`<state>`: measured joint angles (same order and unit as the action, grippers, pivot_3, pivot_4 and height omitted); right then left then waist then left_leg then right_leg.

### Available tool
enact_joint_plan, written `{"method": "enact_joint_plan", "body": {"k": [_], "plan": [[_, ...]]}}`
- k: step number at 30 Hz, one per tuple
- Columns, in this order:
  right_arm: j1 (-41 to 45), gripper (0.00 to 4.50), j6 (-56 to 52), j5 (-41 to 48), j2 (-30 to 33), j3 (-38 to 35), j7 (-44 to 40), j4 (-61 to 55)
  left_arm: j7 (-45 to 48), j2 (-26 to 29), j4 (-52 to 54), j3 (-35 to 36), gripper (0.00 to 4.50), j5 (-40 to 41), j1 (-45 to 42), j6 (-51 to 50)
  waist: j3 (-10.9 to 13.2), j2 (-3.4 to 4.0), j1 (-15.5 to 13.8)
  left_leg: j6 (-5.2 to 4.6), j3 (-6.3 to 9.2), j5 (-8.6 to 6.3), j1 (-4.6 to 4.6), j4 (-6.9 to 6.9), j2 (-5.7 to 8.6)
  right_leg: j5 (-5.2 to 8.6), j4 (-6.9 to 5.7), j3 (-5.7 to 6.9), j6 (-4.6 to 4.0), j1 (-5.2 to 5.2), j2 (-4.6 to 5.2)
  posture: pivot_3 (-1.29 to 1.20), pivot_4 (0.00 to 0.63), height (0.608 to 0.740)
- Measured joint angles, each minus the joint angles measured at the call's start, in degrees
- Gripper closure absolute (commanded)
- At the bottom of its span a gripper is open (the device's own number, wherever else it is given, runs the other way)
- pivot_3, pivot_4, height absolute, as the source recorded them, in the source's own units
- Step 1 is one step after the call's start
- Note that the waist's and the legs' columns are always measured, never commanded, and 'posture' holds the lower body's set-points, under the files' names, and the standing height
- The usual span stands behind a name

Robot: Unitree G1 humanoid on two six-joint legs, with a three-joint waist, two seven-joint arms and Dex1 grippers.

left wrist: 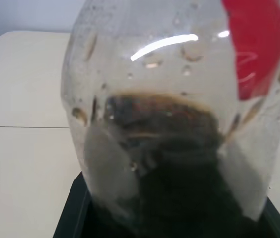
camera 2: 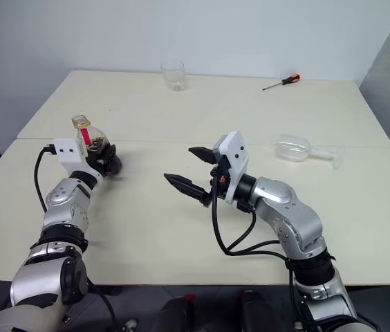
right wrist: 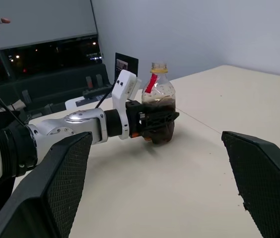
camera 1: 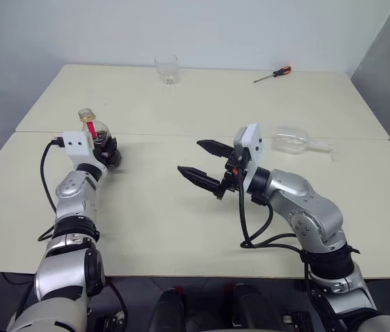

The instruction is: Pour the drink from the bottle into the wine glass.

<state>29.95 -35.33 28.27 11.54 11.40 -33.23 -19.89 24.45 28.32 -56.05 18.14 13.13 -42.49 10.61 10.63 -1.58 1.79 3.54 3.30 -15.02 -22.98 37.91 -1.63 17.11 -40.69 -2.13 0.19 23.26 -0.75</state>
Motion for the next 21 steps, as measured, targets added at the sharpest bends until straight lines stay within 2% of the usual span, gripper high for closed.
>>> {"method": "enact_joint_plan", "body": {"k": [2,5,11,21], "plan": [[0.00,0.04,0.00,0.00,-0.05,0.00,0.04,0.00,0.08,0.00,0.13,-0.08,2.63,-0.06,0.19,0.05,0.00,0.00,0.00,0.00,-0.01,0.00,0.01,0.00,0.00,0.00,-0.01,-0.01,0.00,0.00,0.00,0.00,0.150,0.740],[0.00,0.00,0.00,0.00,-0.20,-0.01,0.03,0.00,0.28,-0.02,1.55,-0.20,1.97,-0.03,1.34,0.02,0.00,0.00,0.01,0.00,-0.03,0.00,0.04,-0.01,-0.02,0.00,-0.02,-0.02,0.00,0.00,0.00,0.00,0.150,0.740],[0.00,0.00,0.00,0.01,-0.47,-0.11,-0.05,0.25,1.07,-0.57,3.20,-0.15,0.11,0.49,4.90,-1.58,0.00,0.00,0.02,0.00,0.01,0.00,0.05,0.01,-0.02,0.00,-0.08,-0.01,-0.01,0.00,-0.01,0.00,0.150,0.740],[0.01,0.00,0.00,0.04,-0.50,-0.15,-0.27,0.63,0.57,-0.81,15.06,0.22,0.05,2.41,11.25,-5.89,-0.01,0.00,0.03,0.00,0.01,0.00,0.05,0.01,-0.07,0.00,-0.08,-0.04,-0.01,0.00,0.02,0.00,0.150,0.740]]}}
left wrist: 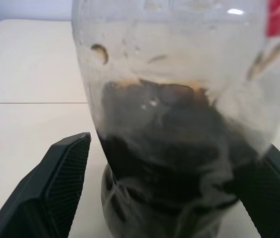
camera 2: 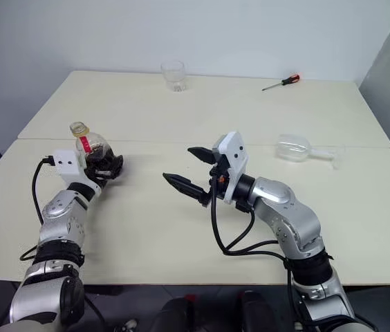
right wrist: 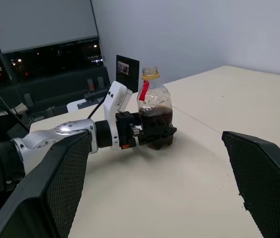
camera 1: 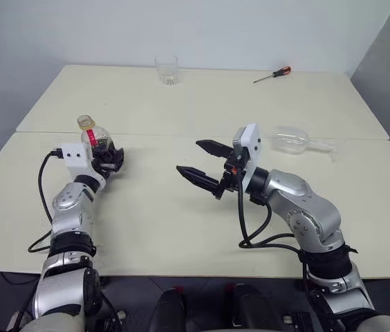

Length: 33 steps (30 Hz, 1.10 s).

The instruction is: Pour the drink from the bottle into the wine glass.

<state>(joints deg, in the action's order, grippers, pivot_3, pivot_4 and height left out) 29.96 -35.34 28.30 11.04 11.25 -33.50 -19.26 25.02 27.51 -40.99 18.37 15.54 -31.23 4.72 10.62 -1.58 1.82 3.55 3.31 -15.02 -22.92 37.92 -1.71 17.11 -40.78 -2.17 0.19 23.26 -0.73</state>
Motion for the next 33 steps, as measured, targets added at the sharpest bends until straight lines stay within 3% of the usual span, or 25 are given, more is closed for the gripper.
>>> {"method": "enact_joint_plan", "body": {"k": [7,15,20,25,28,33], "plan": [[-1.16,0.00,-0.39,0.44,1.37,-1.46,-0.09,-0.91,-0.91,-0.10,24.79,1.22,0.05,4.62,17.43,-12.04,0.00,0.00,0.08,0.00,0.11,0.00,0.03,-0.03,-0.21,0.01,-0.02,-0.08,-0.01,0.00,0.08,0.00,0.150,0.740],[-2.08,0.00,-1.10,2.14,1.31,-2.19,1.07,-2.70,-4.40,0.02,46.78,3.98,0.05,9.22,27.53,-24.27,-0.01,-0.02,-0.04,0.00,0.06,0.00,0.04,-0.02,-0.15,0.02,0.00,-0.08,0.00,-0.06,0.10,0.00,0.150,0.740],[-4.10,0.00,-1.95,2.20,1.35,-4.77,4.29,-3.04,0.77,3.40,63.29,-0.82,0.05,15.52,34.78,-34.24,-0.02,-0.02,-0.13,0.01,0.03,0.00,0.05,-0.04,-0.12,0.02,0.01,-0.06,-0.01,-0.07,0.11,0.00,0.150,0.740],[-4.42,0.00,-3.80,0.56,-0.01,-15.46,16.92,2.92,7.52,7.85,72.10,-6.31,0.05,20.97,34.18,-39.79,-0.01,-0.01,-0.10,0.01,-0.11,0.00,0.11,-0.07,0.02,0.03,-0.01,-0.17,-0.01,-0.07,0.01,0.00,0.150,0.740],[-4.24,0.00,-3.80,-1.79,0.85,-21.28,23.30,8.84,10.93,9.26,72.08,-9.84,0.05,21.86,28.88,-41.00,-0.01,0.00,-0.18,0.01,-0.14,0.00,0.09,-0.07,0.11,0.03,0.01,-0.17,-0.03,-0.05,-0.11,0.00,0.150,0.740],[-8.54,0.00,3.73,-13.91,14.00,-17.80,21.94,13.39,16.25,9.86,69.88,-14.43,0.05,21.91,21.73,-40.82,0.04,0.10,-0.04,-0.01,-0.32,-0.01,0.08,-0.11,0.16,0.04,0.15,-0.29,-0.01,-0.03,-0.15,0.00,0.150,0.740]]}}
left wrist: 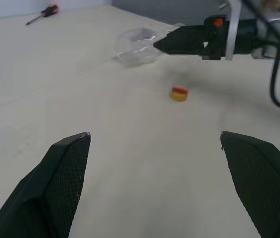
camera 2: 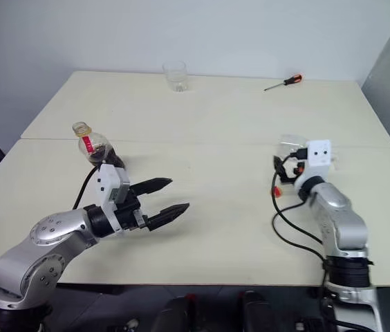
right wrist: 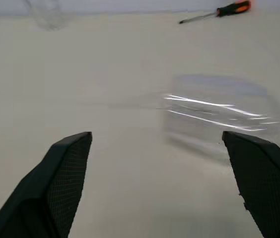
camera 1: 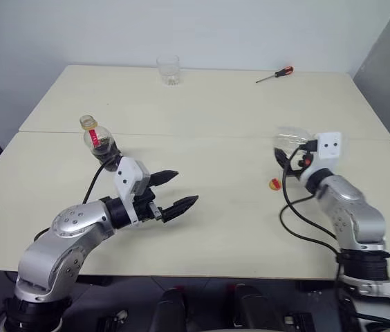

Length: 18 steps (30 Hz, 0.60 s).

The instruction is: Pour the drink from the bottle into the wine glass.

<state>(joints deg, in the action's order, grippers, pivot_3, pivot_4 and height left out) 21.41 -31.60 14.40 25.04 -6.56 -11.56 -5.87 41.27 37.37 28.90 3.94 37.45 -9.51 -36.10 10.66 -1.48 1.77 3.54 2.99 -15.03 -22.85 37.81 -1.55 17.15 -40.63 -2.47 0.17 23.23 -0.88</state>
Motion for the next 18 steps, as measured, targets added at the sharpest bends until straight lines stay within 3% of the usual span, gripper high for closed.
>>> {"method": "enact_joint_plan", "body": {"k": [4,9,13,18], "plan": [[-4.09,0.00,6.29,-9.28,8.89,3.74,-2.54,1.80,3.37,-0.02,-5.66,-2.09,0.05,-1.57,-4.42,1.55,0.01,0.01,0.25,0.00,0.00,0.00,0.03,0.00,-0.06,0.00,-0.02,-0.02,0.00,0.00,-0.03,0.00,0.150,0.740],[-5.24,0.00,11.86,-18.86,15.46,7.47,-3.36,5.08,5.76,-0.96,-9.99,-3.69,0.05,-4.01,-7.07,4.25,0.01,0.01,0.35,0.00,0.01,0.00,0.03,0.01,-0.07,0.00,-0.04,-0.02,0.00,0.00,-0.05,0.00,0.150,0.740],[-4.26,0.00,16.95,-24.06,16.78,9.40,-2.89,11.84,7.23,-1.81,-10.81,-5.00,0.05,-4.69,-7.05,5.12,0.01,0.01,0.25,0.01,-0.04,0.01,0.02,0.04,-0.04,0.00,-0.04,-0.06,0.00,0.00,-0.05,0.00,0.150,0.740],[4.46,0.00,21.96,-28.87,16.31,11.47,-1.04,26.10,8.23,-3.71,-11.00,-6.58,0.05,-4.96,-7.43,5.46,0.02,0.04,0.30,0.01,-0.06,0.01,0.05,0.06,-0.02,-0.01,-0.11,-0.07,-0.01,0.00,-0.05,0.00,0.150,0.740]]}}
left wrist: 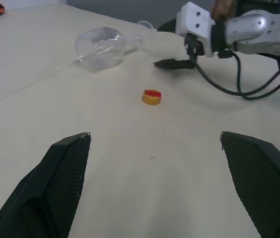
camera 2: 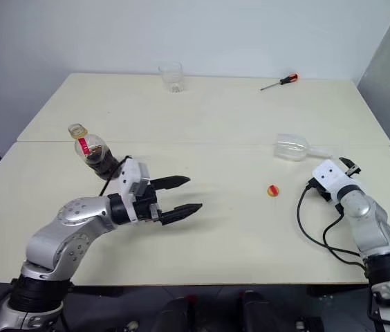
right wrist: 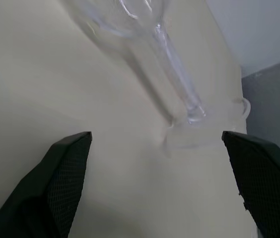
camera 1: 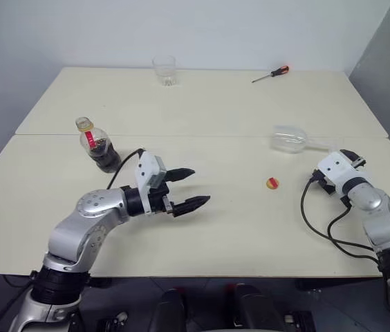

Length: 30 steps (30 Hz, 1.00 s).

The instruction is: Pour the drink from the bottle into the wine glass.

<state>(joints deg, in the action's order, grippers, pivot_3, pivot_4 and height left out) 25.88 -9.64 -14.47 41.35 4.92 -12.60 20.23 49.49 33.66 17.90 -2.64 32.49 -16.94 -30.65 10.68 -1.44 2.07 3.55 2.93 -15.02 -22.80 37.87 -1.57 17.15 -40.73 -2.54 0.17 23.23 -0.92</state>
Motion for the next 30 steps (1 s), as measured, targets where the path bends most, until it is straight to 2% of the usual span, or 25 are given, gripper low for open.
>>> {"method": "enact_joint_plan", "body": {"k": [6,25,28,30], "plan": [[10.35,0.00,6.64,-4.05,-2.11,2.88,3.11,15.51,-0.62,-1.75,-0.98,-0.32,0.05,-1.22,-1.79,0.48,0.00,0.00,-0.07,0.01,-0.02,0.00,-0.01,0.00,0.01,0.00,0.02,-0.02,-0.01,0.00,0.01,0.00,0.150,0.740],[26.38,0.00,20.48,-13.59,-5.71,10.99,8.58,43.77,-2.78,-2.52,0.18,0.04,0.05,-0.95,-1.38,-0.69,0.00,0.00,0.27,0.04,-0.01,0.02,0.02,0.04,-0.03,-0.01,-0.06,-0.05,-0.02,0.00,0.06,0.00,0.150,0.740],[27.37,0.62,21.22,-13.59,-6.24,11.04,8.62,45.96,-2.82,-2.52,0.33,0.26,0.00,-0.94,-1.37,-1.34,0.00,0.00,0.31,0.04,-0.01,0.02,0.02,0.04,-0.04,-0.01,-0.07,-0.04,-0.03,0.00,0.06,0.00,0.150,0.740],[27.40,1.35,21.77,-13.52,-6.56,11.03,8.03,46.79,-2.84,-2.52,0.34,0.45,0.00,-0.94,-1.37,-1.45,0.00,0.00,0.32,0.04,-0.01,0.02,0.01,0.04,-0.04,-0.01,-0.06,-0.04,-0.03,0.00,0.07,0.00,0.150,0.740]]}}
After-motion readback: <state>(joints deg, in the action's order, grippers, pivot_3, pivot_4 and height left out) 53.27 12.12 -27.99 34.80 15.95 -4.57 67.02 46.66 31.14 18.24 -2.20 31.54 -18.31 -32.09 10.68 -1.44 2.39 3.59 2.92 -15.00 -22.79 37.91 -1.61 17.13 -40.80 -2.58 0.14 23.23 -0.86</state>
